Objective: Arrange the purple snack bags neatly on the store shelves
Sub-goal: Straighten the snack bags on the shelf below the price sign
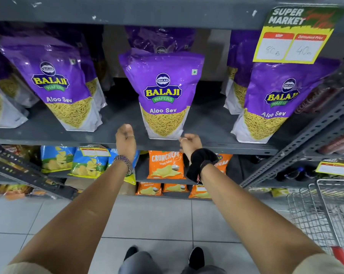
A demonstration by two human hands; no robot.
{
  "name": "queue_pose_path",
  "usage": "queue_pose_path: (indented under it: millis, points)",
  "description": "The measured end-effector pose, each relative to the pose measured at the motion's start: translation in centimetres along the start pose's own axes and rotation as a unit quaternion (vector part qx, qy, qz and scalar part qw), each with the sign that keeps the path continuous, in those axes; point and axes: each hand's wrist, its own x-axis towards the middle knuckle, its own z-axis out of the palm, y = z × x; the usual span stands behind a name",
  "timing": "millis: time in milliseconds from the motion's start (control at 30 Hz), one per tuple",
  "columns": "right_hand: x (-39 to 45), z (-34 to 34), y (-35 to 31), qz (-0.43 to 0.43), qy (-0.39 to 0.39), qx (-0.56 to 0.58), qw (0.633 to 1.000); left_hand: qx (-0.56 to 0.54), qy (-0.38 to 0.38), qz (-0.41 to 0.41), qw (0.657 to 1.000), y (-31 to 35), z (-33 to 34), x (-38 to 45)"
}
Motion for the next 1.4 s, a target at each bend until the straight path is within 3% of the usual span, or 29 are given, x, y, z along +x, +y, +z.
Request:
queue_pose_path:
  millis: [200,267,333,467,600,667,967,1400]
  points:
    - [-3.0,7.5,-1.4,0.019,-0.115,0.020,0.993,0.051,0.193,-0.031,0.979,-1.8,-7.6,5.6]
    - [-3.5,11.3,-2.2,0.012,-0.117,0.036,0.992,0.048,0.202,-0.002,0.978,-1.5,-10.7,7.4]
    - [-3.9,15.3,-3.3,0.006,-0.101,0.063,0.993,0.068,0.151,0.014,0.986,-1.9,-14.0,10.4]
    - [-3.9,22.0,-6.5,-0.017,-0.096,0.105,0.990,0.055,-0.021,0.043,0.997,-3.4,-19.2,17.1]
    - [-2.9,26.4,-9.2,-0.035,-0.103,0.094,0.990,0.112,-0.192,0.133,0.966,-2.9,-21.5,18.8]
    - [-2.3,27.8,-9.8,-0.034,-0.112,0.083,0.990,0.098,-0.232,0.137,0.958,-2.8,-22.0,19.6]
    - [-2.4,29.6,-8.2,-0.043,-0.037,0.045,0.997,0.072,-0.253,0.067,0.962,-3.3,-22.9,20.8]
    - [-3.5,29.6,-7.4,-0.047,-0.036,0.054,0.997,0.042,-0.272,0.049,0.960,-3.4,-23.8,20.0]
